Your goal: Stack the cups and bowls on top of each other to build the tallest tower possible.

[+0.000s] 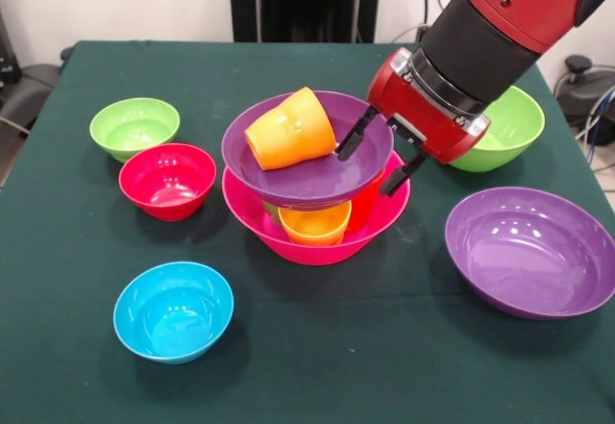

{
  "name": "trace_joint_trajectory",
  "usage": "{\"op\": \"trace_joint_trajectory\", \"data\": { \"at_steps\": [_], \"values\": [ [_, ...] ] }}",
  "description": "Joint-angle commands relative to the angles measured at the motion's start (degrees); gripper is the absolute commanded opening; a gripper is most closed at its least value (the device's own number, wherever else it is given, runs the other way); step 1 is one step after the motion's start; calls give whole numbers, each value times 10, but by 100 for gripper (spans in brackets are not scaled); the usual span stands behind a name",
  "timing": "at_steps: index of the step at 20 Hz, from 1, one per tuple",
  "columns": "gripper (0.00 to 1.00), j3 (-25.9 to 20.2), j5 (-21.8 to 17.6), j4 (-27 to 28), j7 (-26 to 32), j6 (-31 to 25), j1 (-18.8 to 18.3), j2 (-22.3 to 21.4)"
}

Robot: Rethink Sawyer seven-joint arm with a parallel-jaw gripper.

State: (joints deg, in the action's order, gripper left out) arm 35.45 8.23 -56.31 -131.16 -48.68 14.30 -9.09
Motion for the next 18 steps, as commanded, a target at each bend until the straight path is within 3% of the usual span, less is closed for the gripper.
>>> {"op": "trace_joint_trajectory", "data": {
  "at_steps": [1, 10, 18],
  "values": [
    [100, -81, 25, -46, -59, -1, -14, -41],
    [100, -103, 38, -48, -27, -28, -22, -76],
    [100, -155, 48, -54, 27, 8, -54, -106]
  ]
}}
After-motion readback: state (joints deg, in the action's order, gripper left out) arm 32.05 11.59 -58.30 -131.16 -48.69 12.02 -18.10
